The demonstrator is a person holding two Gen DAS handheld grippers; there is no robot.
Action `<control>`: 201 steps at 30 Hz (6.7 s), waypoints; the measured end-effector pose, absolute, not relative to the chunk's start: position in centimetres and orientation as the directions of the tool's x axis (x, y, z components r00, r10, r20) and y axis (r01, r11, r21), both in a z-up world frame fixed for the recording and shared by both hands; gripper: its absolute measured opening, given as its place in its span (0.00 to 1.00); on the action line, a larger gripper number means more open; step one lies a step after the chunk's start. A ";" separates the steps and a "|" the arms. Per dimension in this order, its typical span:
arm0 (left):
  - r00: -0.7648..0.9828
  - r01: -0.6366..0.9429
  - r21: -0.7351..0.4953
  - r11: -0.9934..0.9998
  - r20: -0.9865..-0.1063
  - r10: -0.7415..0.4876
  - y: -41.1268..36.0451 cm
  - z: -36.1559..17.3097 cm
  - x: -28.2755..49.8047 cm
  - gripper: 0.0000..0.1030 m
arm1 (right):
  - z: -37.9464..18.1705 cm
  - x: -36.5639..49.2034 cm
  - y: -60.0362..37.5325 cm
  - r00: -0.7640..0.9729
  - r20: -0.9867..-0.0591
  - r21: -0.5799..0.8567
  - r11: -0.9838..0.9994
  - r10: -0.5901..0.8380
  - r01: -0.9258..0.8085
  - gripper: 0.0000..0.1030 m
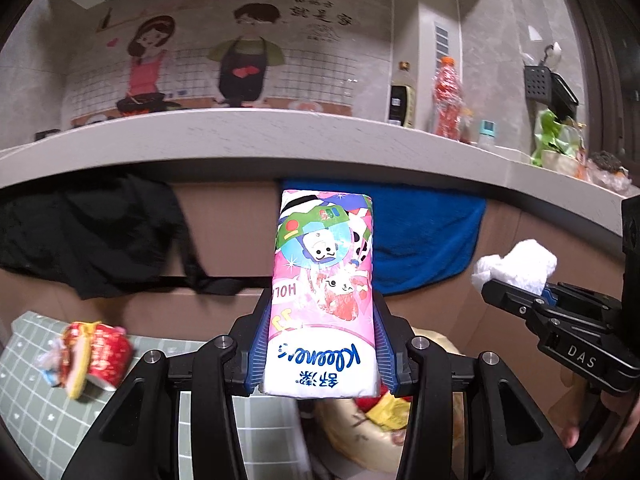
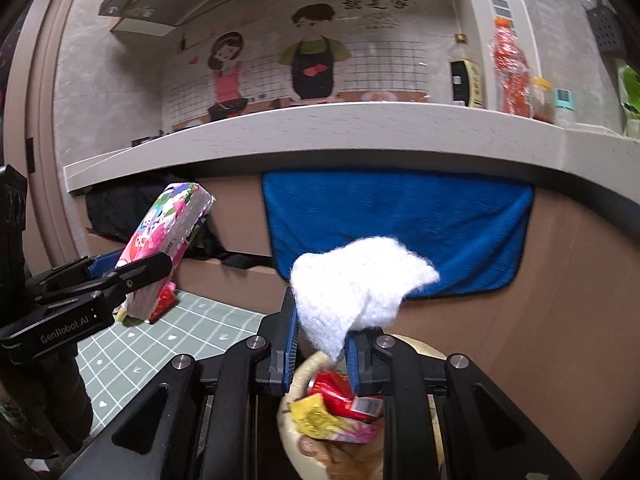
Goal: Collect trash
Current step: 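Carry the tissue pack and white tissue over the bin and open both tools, then move both tools back over the remaining trash on the table, then grasp the red paper cup with the right tool while the left tool grasps the yellow snack wrapper, then lift the cup and wrapper and carry both over the yellow bag bin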
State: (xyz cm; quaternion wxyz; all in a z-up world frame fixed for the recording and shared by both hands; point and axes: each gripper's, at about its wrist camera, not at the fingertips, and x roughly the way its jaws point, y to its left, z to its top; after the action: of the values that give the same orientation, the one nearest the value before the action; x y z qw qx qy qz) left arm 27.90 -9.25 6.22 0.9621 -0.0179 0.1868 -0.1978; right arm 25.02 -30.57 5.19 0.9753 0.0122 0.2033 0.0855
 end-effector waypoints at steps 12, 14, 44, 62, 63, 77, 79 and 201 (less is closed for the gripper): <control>0.758 0.443 -0.177 0.879 -0.450 -0.473 -14.4 2.0 31.2 0.45 | 3.2 26.8 -34.6 0.884 -0.447 0.094 0.990 0.137 -0.105 0.18; 0.736 0.454 -0.191 0.870 -0.470 -0.487 -15.0 1.2 31.8 0.45 | 2.6 27.3 -35.0 0.875 -0.463 0.110 0.989 0.142 -0.102 0.20; 0.754 0.269 -0.241 0.932 -0.550 -0.360 -1.9 -3.3 33.1 0.66 | -1.0 29.9 -33.2 0.831 -0.511 0.238 0.965 0.218 -0.107 0.40; 0.847 -0.059 -0.346 0.937 -0.514 -0.136 24.1 -6.5 30.4 0.66 | -2.2 33.7 -10.5 0.676 -0.611 0.177 0.903 0.413 -0.391 0.40; 0.850 -0.063 -0.353 0.933 -0.509 -0.136 25.1 -6.4 30.2 0.66 | -2.5 34.2 -9.5 0.661 -0.619 0.188 0.898 0.424 -0.399 0.40; 0.831 -0.005 -0.333 0.943 -0.526 -0.181 33.6 -7.0 31.1 0.66 | -8.8 45.9 4.9 0.553 -0.668 0.314 0.863 0.498 -0.397 0.40; 0.827 -0.001 -0.324 0.946 -0.532 -0.181 34.0 -7.0 32.3 0.66 | -9.4 47.0 5.2 0.569 -0.663 0.314 0.870 0.487 -0.379 0.41; 0.920 0.275 -0.126 0.953 -0.253 -0.298 2.5 8.8 24.0 0.06 | 8.4 25.8 -20.6 0.855 -0.294 0.158 0.904 0.427 -0.397 0.52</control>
State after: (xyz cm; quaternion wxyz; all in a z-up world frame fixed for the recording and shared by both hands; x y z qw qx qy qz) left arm 23.98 2.48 8.82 0.9789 -0.0439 0.1360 -0.1463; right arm 25.77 -20.62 8.41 0.9620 0.0461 0.1628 0.2142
